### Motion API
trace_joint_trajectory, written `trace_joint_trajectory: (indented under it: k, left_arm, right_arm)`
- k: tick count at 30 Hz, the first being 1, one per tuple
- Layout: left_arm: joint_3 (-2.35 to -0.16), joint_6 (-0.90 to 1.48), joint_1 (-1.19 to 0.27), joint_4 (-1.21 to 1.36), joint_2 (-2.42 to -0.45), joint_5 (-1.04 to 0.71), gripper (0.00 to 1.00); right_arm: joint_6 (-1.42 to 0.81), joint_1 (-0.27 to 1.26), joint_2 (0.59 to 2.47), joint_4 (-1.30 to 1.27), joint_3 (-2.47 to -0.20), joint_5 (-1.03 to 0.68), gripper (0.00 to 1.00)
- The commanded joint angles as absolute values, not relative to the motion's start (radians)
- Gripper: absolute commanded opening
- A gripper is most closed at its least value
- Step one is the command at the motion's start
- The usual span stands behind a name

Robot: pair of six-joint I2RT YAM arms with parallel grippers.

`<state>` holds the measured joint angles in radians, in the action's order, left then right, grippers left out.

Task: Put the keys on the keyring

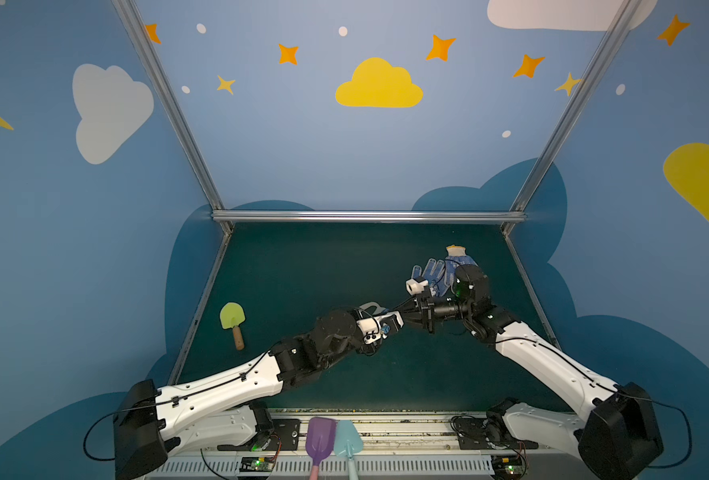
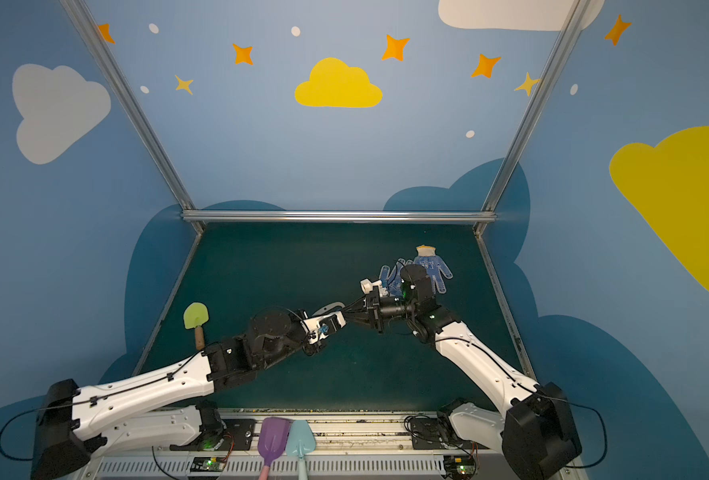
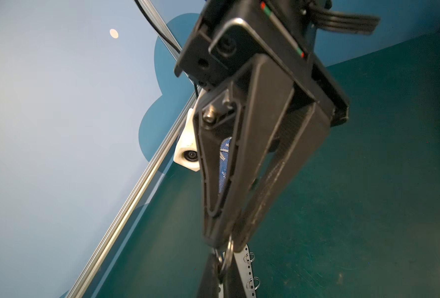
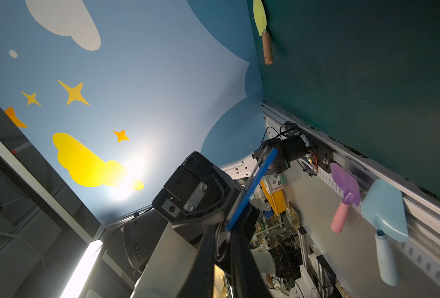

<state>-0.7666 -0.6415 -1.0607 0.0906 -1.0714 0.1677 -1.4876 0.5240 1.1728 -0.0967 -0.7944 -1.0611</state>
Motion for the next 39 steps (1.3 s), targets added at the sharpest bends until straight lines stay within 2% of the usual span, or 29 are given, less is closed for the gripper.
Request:
trace_joint_trajectory:
  k: [1,3,8,13,16,19,23,32,39]
  left_arm:
    - [-0.789,-0.608,-1.065,0.075,-1.056,0.152,0.04]
    - [-0.791,-0.586,-1.063,0.064,-1.052,0.161,0.04]
    - [-0.796,-0.534,-1.063,0.046,-1.024,0.163,0.04]
    - [-0.837,-0.445,-1.039,-0.043,-0.985,0.061,0.04]
    - [-0.852,-0.376,-1.01,-0.078,-0.949,-0.04,0.04]
    - [-0.855,-0.302,-0.985,-0.084,-0.911,-0.136,0.04]
    - [-0.859,-0.234,-0.974,-0.09,-0.881,-0.219,0.04]
    - [-0.888,-0.201,-0.971,-0.1,-0.897,-0.319,0.04]
    - [-0.907,-0.189,-0.964,-0.11,-0.902,-0.388,0.04]
  right_arm:
    - [-1.43,0.497,1.131,-0.093,-0.845,-1.068,0.31]
    - [-1.375,0.47,1.11,-0.037,-0.863,-1.067,0.36]
    - [-1.14,0.393,1.039,0.153,-0.915,-1.045,0.39]
    - [-0.659,0.384,0.987,0.432,-0.997,-0.896,0.33]
    - [-0.493,0.405,0.918,0.337,-0.937,-0.832,0.27]
    - [-0.374,0.433,0.8,0.131,-0.801,-0.773,0.29]
    - [-0.32,0.471,0.707,-0.094,-0.692,-0.783,0.31]
    - [-0.096,0.642,0.757,-0.063,-0.743,-0.766,0.34]
    - [-0.042,0.683,0.784,-0.116,-0.757,-0.773,0.32]
